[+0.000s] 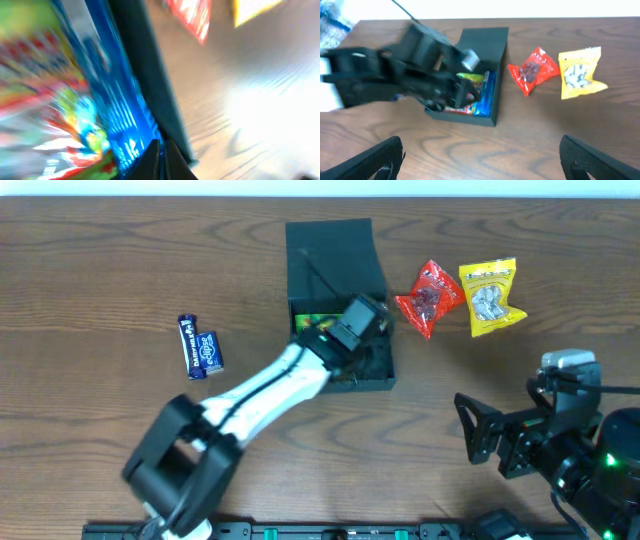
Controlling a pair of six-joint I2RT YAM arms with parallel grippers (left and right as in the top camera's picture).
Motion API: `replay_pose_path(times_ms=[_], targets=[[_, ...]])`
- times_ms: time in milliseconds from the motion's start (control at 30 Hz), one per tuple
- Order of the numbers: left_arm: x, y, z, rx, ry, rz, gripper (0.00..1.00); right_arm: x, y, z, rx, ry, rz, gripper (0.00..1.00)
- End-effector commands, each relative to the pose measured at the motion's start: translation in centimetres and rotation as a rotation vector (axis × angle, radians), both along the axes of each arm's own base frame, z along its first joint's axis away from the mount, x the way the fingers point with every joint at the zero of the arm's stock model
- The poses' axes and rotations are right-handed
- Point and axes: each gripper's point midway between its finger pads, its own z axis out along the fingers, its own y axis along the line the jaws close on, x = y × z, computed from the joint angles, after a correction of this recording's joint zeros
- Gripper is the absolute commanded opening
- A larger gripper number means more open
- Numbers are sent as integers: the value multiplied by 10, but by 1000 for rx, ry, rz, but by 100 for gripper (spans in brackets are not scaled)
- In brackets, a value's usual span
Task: Pack container
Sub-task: 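Withdraw the left gripper and reach the right gripper to the red Hacks bag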
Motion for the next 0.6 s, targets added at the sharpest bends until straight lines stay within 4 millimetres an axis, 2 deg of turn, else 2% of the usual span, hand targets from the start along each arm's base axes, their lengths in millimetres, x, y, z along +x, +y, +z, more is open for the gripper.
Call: replay_pose_path(times_ms=[0,100,133,167,233,333,400,500,567], targets=[[34,24,98,-133,-188,66,6,2,-3,7,3,-31,-21,99],[46,69,143,-165,-272,151,6,8,-1,13,13,-55,-22,99],[47,80,152,-162,-295,161,6,10,0,14,15,-58,-22,99],[47,100,166,-145,-339,172,6,14,2,14,13,-55,-23,99],[43,126,178,-94,-388,187,6,23,2,9,-3,-37,-44,99],[34,169,188,22,-432,272,6,49,-1,-10,-34,48,-138,99],[21,186,193,57,-429,303,6,74,1,-28,-68,115,-198,99],[5,193,195,77,-417,288,6,108,12,-50,-100,174,-211,99],[-6,197,193,92,-396,283,6,138,17,-71,-91,222,-261,96]])
